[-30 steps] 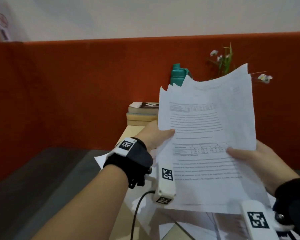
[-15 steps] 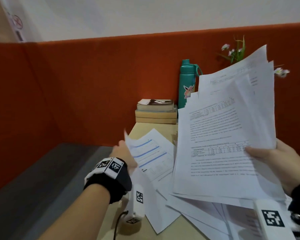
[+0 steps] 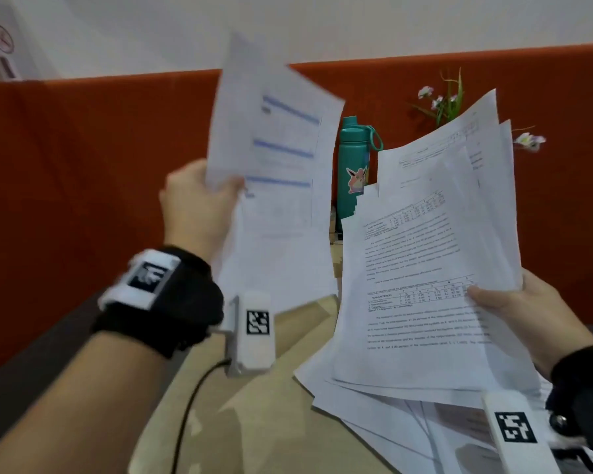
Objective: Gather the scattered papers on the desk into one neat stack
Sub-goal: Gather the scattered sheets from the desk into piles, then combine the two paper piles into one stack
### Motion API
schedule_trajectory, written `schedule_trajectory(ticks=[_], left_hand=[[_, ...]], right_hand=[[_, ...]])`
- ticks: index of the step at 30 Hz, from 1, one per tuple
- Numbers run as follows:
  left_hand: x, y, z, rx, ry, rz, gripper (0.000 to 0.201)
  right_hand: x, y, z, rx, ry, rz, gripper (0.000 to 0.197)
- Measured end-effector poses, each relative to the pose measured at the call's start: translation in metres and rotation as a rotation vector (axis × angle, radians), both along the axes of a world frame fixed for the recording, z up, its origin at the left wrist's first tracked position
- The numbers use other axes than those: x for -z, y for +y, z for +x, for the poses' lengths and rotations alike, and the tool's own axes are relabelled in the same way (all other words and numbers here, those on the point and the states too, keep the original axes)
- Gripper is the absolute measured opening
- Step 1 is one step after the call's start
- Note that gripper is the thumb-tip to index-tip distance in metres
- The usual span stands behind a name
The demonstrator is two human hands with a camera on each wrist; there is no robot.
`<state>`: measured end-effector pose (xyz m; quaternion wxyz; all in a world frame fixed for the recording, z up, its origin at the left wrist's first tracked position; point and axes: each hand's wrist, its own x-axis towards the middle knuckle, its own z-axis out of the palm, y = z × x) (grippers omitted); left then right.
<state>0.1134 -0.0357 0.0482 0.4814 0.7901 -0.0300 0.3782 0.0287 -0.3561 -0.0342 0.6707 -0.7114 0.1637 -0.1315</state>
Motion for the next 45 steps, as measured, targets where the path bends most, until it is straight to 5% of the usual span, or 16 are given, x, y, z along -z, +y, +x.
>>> schedule_trajectory(ticks=[3,6,13,15,19,24,28,33,37,45], left_hand=[[-0.028,0.006,0.006,0.241,0.091,-0.201,0.03],[-0.008,-0.01,0.011,0.412,0.337,-0.327,0.034],[0.074,-0.047,0.011,0.606,0.662,-0.446,0.027],[0.077,-0.052,0.006,0.679,0.73,-0.468,0.017],[0.066,-0.055,0.002,0.613,0.675,-0.553,0.033],[0.069,-0.031,-0.004,0.872,0.887,-0.426,0.044],[0.084,0.007,-0.001,0.759,0.931,-0.434,0.058],[0.107,0.047,-0.018,0.736,0.975,-0.648,0.047],[0.117,0.048,-0.03,0.697,1.009,-0.717,0.035],[0.12,0.051,-0.032,0.661,0.976,-0.672,0.022]], right_hand=[[0.002,0.002,0.004,-0.013,-0.019,0.016,0.038],[-0.002,0.009,0.005,-0.073,-0.043,0.078,0.039],[0.004,0.015,0.007,-0.252,-0.105,0.229,0.045],[0.007,0.018,0.006,-0.22,-0.106,0.276,0.046],[0.012,0.026,0.009,-0.186,-0.015,0.145,0.071],[0.008,0.049,0.01,-0.285,0.01,-0.06,0.038],[0.0,0.044,0.014,-0.221,0.185,-0.162,0.029],[-0.002,-0.042,0.006,0.209,0.593,-0.58,0.053],[0.009,-0.071,-0.007,0.082,1.025,-0.643,0.07],[0.01,-0.05,-0.002,-0.011,1.107,-0.851,0.056]])
